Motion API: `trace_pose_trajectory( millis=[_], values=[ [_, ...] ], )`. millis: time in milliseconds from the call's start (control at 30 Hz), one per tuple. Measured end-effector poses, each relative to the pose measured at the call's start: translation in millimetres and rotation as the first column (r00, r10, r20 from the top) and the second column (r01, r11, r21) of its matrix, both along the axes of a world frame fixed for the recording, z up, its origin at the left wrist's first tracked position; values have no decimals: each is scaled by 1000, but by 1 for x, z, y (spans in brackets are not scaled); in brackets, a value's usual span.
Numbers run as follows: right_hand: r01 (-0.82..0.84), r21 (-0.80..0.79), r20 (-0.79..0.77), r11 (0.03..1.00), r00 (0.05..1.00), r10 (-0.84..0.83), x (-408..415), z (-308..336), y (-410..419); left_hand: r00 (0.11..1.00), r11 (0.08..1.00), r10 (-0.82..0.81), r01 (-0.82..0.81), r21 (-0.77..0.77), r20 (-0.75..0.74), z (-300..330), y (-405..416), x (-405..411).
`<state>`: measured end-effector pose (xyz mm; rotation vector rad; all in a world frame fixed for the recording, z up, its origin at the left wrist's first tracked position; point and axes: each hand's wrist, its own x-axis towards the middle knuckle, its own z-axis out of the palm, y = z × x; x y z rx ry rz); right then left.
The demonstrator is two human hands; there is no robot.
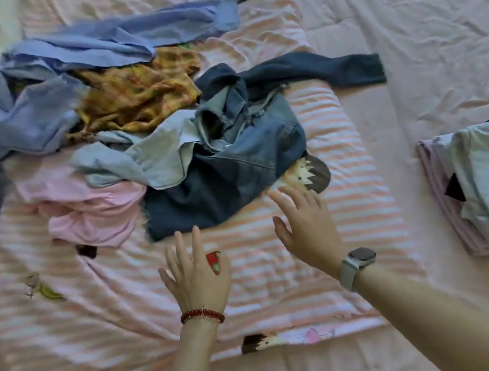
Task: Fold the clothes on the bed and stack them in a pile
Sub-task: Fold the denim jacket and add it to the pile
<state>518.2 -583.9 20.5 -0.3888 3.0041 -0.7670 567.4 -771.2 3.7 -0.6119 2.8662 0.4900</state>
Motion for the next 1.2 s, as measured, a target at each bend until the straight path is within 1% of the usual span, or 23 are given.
trace_pose_trajectory(
  millis=[100, 200, 267, 300, 333, 367, 433, 467, 533, 567, 633, 733, 800, 867, 900, 967, 1000, 1033, 1067, 1100, 1133, 1167, 1200],
  values=[
    [7, 155, -23, 988, 1000, -4, -52, -11, -61, 990, 997, -53, 59, -47, 134, -32, -67, -10],
    [111, 246, 46, 963, 991, -126, -100, -25, -98, 961, 996, -84, 90, -10, 264, -59, -113, -7],
    [157, 320, 119, 934, 972, -204, -119, -30, -109, 943, 986, -155, 166, -11, 296, -70, -130, -1],
    [165, 359, 129, 919, 966, -223, -122, -31, -111, 942, 982, -182, 190, -1, 281, -73, -135, 1],
    [175, 367, 114, 914, 966, -231, -123, -29, -113, 953, 982, -188, 189, 21, 237, -74, -138, 3],
    [188, 334, 83, 924, 970, -227, -120, -26, -114, 971, 984, -173, 165, 60, 163, -72, -139, 4],
    [212, 175, -39, 962, 977, -208, -103, -16, -116, 997, 975, -72, 79, 207, -39, -62, -140, 7],
    [222, 69, -132, 973, 968, -211, -88, -8, -117, 990, 957, -10, 50, 285, -140, -55, -140, 9],
    [199, -85, -248, 976, 945, -214, -45, 3, -117, 944, 938, 77, 40, 343, -320, -38, -142, 17],
    [171, -122, -238, 978, 951, -196, -17, 5, -118, 917, 935, 103, 42, 352, -384, -28, -141, 20],
    [110, -141, -121, 984, 984, -127, 45, 3, -120, 877, 922, 114, 82, 378, -467, -5, -137, 23],
    [-13, -117, 69, 993, 997, 21, 132, -8, -118, 833, 915, -17, 235, 327, -552, 25, -124, 22],
    [-8, -132, 219, 991, 975, 37, 171, -12, -107, 809, 890, -152, 362, 278, -567, 34, -110, 21],
    [94, -174, 329, 980, 944, -32, 187, -12, -88, 793, 824, -281, 487, 288, -540, 35, -91, 22],
    [162, -183, 347, 970, 934, -90, 185, -12, -79, 792, 792, -331, 529, 306, -513, 33, -81, 23],
    [288, -173, 301, 942, 926, -228, 165, -12, -64, 810, 749, -417, 563, 350, -411, 21, -60, 26],
    [331, -170, 251, 928, 925, -284, 149, -13, -57, 831, 745, -461, 553, 373, -311, 13, -50, 29],
    [350, -163, 203, 923, 927, -316, 130, -15, -51, 852, 757, -494, 519, 397, -171, 5, -39, 31],
    [343, -153, 175, 927, 932, -316, 111, -17, -45, 872, 787, -489, 452, 419, -22, -2, -31, 32],
    [332, -158, 191, 930, 934, -301, 91, -20, -41, 887, 823, -452, 373, 427, 97, -10, -23, 33],
    [339, -199, 259, 919, 923, -285, 74, -22, -39, 899, 855, -405, 308, 418, 166, -16, -18, 34],
    [391, -278, 365, 878, 888, -280, 59, -25, -39, 918, 880, -350, 256, 399, 185, -22, -13, 34],
    [485, -360, 476, 797, 830, -290, 47, -26, -42, 946, 898, -286, 210, 387, 150, -25, -9, 34]
  ],
)
